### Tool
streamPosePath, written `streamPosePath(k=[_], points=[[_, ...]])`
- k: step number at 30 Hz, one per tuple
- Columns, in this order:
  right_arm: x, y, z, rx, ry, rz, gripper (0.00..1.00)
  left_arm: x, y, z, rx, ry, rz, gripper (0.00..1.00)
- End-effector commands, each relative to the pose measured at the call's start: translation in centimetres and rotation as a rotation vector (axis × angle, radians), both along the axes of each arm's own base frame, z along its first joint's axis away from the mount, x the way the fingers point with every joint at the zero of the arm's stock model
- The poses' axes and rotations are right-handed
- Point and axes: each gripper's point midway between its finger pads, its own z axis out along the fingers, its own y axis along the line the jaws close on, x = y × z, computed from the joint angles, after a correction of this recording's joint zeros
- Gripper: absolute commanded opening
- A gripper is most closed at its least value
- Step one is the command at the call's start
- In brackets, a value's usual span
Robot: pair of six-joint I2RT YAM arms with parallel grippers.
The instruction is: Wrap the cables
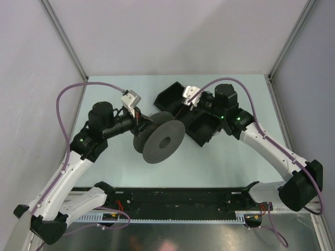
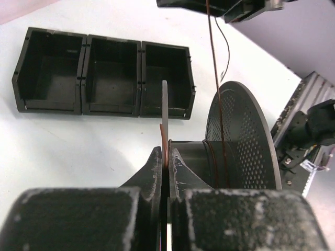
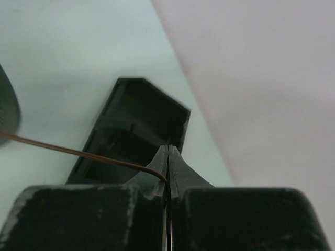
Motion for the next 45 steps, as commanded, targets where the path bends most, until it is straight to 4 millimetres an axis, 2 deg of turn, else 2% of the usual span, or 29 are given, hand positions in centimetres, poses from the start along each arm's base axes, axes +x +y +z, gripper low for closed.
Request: streamPosePath(k=[1,4,8,10,13,16,19,23,31,34,39,45], points=[[1.1,-3.8,-0.1,0.093,0.188,-0.050,0.01,-2.8,-0.2,5.6,-0.122,-0.015,-0.145,0.00],[1.3,-6.0,-3.5,0.113,0.362,-0.049,0.00,-1.6,0.6,9.3,-0.196,-0.012,-0.103,0.00],[-0.5,-6.4,-6.2,0.139,0.528,-0.012,0.09,-0.2,1.6,13.4,-0.270,-0.028,-0.035,0.00],[-1.8,-6.0,-6.9,0.153,0.591,0.012,0.24,0.7,2.2,14.9,-0.299,-0.037,0.006,0.00],[-3.7,-6.0,-7.4,0.167,0.656,0.034,0.54,2.1,3.2,16.5,-0.343,-0.040,0.064,0.00],[-5.4,-6.4,-7.0,0.189,0.658,0.057,0.70,2.8,3.6,17.6,-0.382,-0.045,0.082,0.00],[-6.6,-6.6,-6.4,0.203,0.632,0.073,0.80,3.0,3.8,18.6,-0.410,-0.056,0.087,0.00],[-7.2,-6.6,-5.8,0.241,0.625,0.070,0.83,3.2,4.1,19.8,-0.461,-0.056,0.119,0.00],[-8.2,-5.4,-5.9,0.263,0.600,0.094,0.84,3.7,4.7,20.0,-0.524,-0.026,0.183,0.00],[-8.0,-5.3,-5.9,0.273,0.584,0.084,0.85,3.8,4.8,20.3,-0.542,-0.032,0.189,0.00],[-7.0,-6.4,-5.4,0.311,0.539,0.055,0.86,3.4,3.5,21.0,-0.556,-0.052,0.075,0.00],[-6.8,-7.1,-5.0,0.339,0.544,0.058,0.86,2.3,2.3,21.4,-0.555,-0.058,-0.033,0.00]])
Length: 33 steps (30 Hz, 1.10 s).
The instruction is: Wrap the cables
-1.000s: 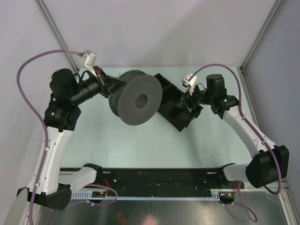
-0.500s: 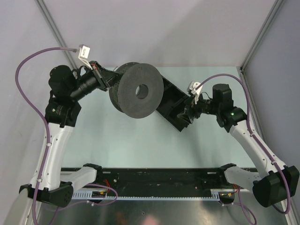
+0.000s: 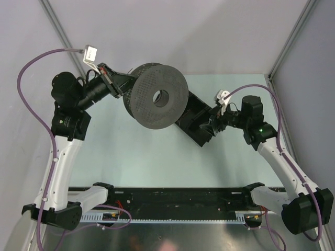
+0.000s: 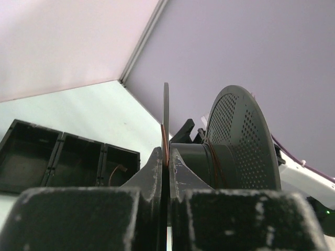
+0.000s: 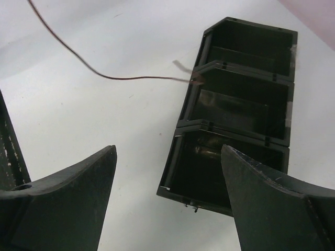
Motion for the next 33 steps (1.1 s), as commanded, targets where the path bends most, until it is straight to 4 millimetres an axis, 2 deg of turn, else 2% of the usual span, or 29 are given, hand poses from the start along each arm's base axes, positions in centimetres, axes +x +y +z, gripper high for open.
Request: streamPosePath(k=[1,7,10,15,23,29,33], points=[[0.0,0.1,2.1,0.055,-0.060,0.015,0.86,-2.2,-0.9,3.4,-0.048,-0.123,-0.103,0.00],[1.1,1.2,2.6,0.096,-0.067,0.018,0.86,-2.9,-1.1,3.9,-0.050,-0.149,-0.125,0.00],[1.1,2.5,2.7,0.127,-0.041,0.025,0.86,-3.1,-1.0,4.2,-0.053,-0.162,-0.124,0.00],[0.9,4.8,1.7,0.122,0.001,0.009,0.86,-3.3,-1.0,4.3,-0.054,-0.167,-0.123,0.00],[4.2,5.7,1.5,0.178,-0.003,-0.115,0.88,-3.3,-1.6,4.3,-0.062,-0.161,-0.144,0.00],[5.9,6.3,-0.4,0.155,0.007,-0.161,0.89,-3.3,-2.5,4.3,-0.066,-0.160,-0.164,0.00],[5.9,7.5,-2.2,0.141,0.047,-0.147,0.87,-3.4,-2.8,4.2,-0.067,-0.163,-0.173,0.00]])
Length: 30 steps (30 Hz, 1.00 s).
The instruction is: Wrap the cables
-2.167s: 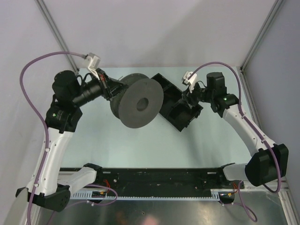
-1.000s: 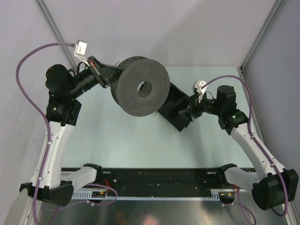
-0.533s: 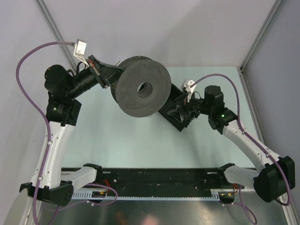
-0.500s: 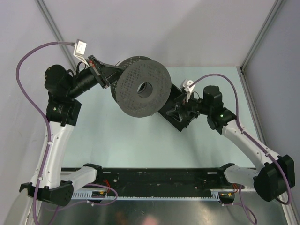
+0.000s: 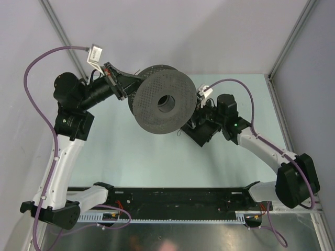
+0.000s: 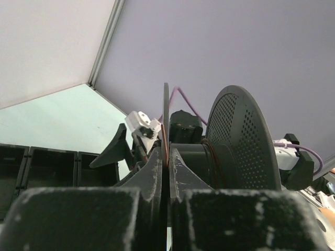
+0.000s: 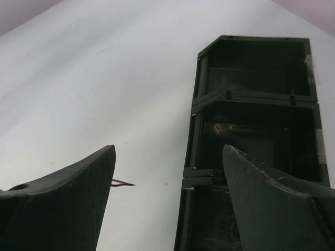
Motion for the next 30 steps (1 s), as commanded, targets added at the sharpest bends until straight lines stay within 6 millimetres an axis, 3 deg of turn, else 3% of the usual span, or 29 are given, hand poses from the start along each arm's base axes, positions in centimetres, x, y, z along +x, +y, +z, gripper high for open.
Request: streamPosePath(k=[1,7,11,22,24,30], points=[[0.6,1.4,-0.8,0.015,-0.002,-0.007,0.87,-0.8,-0.1,2.5,-0.046,-0.083,-0.003,0.00],[-0.8,4.1,-2.9,-0.007,0.030,0.081,0.84,-1.1,0.1,2.7,-0.048,-0.097,0.002,0.00],[-1.6,5.3,-2.6,0.004,0.020,0.120,0.85,-1.3,0.2,2.6,-0.044,-0.105,0.008,0.00],[-0.3,4.4,-1.3,0.056,0.014,0.063,0.86,-0.8,0.1,2.4,-0.050,-0.085,0.010,0.00],[-0.1,4.1,-1.4,0.059,0.020,0.059,0.82,-0.7,0.1,2.4,-0.051,-0.082,0.010,0.00],[-0.7,4.3,-1.8,0.055,0.041,0.086,0.51,-0.7,0.2,2.6,-0.056,-0.088,0.016,0.00]])
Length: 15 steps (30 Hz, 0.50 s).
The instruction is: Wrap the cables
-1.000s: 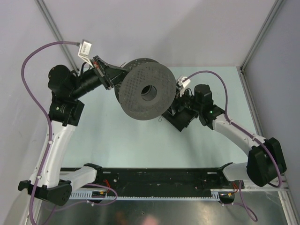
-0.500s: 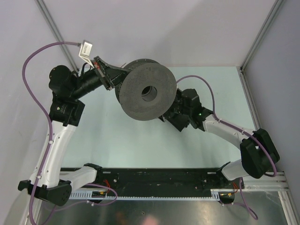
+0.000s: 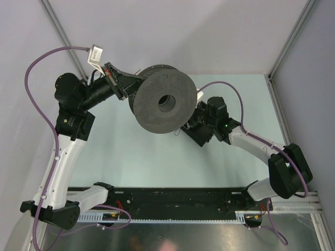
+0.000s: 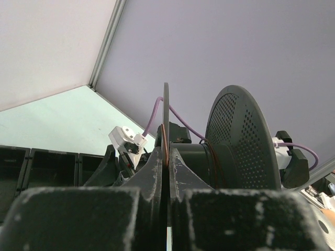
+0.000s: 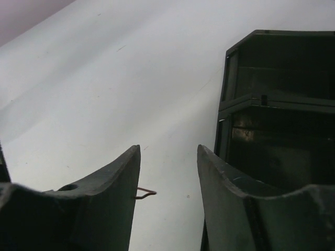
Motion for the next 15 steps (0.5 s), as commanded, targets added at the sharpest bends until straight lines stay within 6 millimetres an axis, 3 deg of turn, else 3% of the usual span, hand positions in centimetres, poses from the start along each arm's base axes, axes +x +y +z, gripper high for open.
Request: streamPosePath(k=[1,10,12,15], points=[[-0.6,0.6,1.0,0.029,-0.020,0.036,0.47,-0.8,0.4,2.9,-0.054,-0.086,0.018,0.00],[-1.4,1.4,0.3,0.008,-0.014,0.070,0.50,-0.8,0.5,2.9,-0.055,-0.090,0.029,0.00],[-1.1,1.2,0.1,-0.004,-0.019,0.054,0.45,-0.8,0.5,2.9,-0.056,-0.092,0.030,0.00],[-0.8,0.8,-0.1,-0.016,-0.025,0.036,0.29,-0.6,0.7,2.9,-0.059,-0.087,0.043,0.00]])
